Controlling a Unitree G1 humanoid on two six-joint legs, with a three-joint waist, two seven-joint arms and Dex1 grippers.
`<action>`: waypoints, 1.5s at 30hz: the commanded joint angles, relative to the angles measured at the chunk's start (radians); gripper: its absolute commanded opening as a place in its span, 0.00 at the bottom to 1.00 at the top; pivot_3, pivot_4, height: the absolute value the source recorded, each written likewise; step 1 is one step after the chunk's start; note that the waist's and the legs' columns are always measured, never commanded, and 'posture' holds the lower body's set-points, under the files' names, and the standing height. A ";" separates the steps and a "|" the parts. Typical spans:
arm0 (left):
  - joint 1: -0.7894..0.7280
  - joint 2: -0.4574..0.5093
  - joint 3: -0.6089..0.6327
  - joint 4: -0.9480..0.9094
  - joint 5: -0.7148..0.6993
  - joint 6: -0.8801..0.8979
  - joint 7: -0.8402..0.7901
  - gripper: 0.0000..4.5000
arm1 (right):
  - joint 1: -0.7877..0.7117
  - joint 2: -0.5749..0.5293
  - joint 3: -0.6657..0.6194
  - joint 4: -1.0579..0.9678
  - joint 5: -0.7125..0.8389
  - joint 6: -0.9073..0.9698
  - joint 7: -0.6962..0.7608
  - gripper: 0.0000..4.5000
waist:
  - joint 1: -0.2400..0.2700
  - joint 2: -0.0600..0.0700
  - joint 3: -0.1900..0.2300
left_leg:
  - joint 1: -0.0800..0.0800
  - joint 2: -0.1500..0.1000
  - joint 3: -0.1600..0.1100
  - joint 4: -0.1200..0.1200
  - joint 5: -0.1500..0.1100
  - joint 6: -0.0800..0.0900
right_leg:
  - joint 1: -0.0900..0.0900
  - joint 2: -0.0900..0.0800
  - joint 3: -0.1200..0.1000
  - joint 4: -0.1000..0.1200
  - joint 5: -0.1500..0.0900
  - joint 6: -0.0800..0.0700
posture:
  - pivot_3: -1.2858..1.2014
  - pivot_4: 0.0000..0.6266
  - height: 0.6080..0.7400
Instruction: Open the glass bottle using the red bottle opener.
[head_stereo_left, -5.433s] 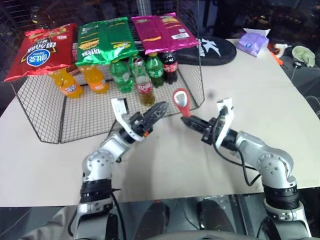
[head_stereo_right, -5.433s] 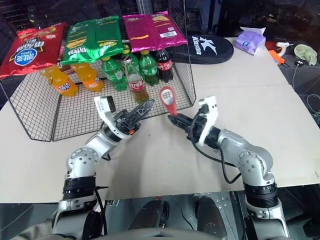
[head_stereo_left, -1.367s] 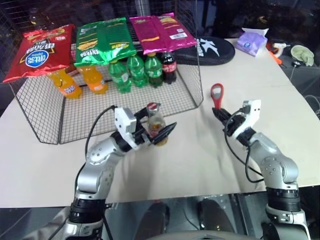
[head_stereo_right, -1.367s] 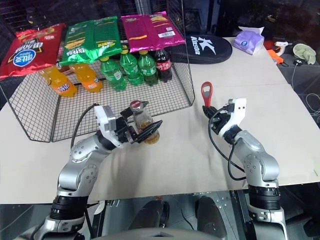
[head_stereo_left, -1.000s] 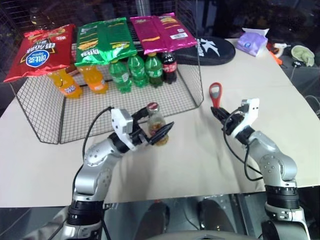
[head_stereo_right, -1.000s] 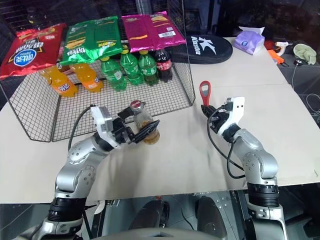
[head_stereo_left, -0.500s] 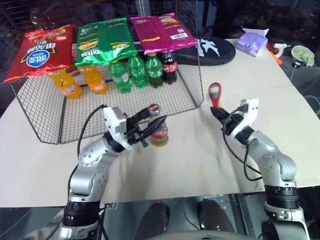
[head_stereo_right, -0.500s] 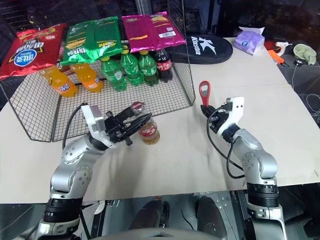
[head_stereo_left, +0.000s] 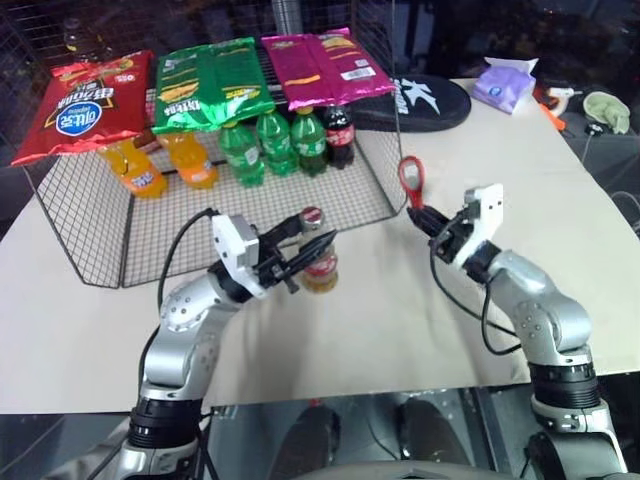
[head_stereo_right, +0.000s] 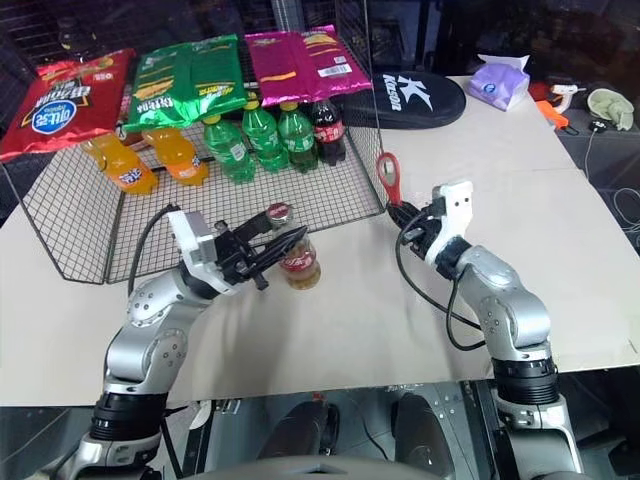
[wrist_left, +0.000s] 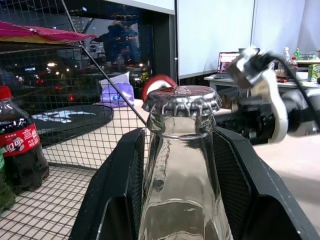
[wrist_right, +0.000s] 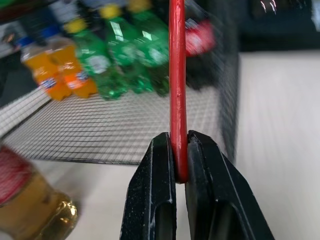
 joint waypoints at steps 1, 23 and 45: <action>0.017 0.012 -0.021 0.052 0.051 0.013 0.007 0.35 | 0.006 -0.033 0.070 -0.093 -0.083 -0.081 0.041 0.00 | 0.000 0.000 -0.001 | 0.000 0.000 0.000 0.000 0.000 0.000 | 0.001 0.000 0.000 0.000 0.000 0.000 | 0.52 0.24 1.00; 0.010 -0.001 -0.009 0.056 0.003 0.021 0.003 0.59 | 0.035 0.001 0.069 -0.047 -0.120 -0.105 0.042 0.00 | 0.002 -0.001 -0.001 | 0.001 0.000 -0.001 0.000 0.000 0.000 | 0.001 0.000 0.000 0.000 0.000 0.000 | 0.52 0.24 1.00; 0.012 -0.004 -0.011 0.084 0.024 -0.016 -0.011 0.50 | 0.017 -0.017 0.102 -0.045 -0.175 -0.145 0.065 0.00 | 0.002 -0.001 -0.001 | 0.001 0.000 -0.001 0.000 0.000 0.000 | 0.001 0.000 -0.001 -0.001 0.000 0.000 | 0.52 0.24 1.00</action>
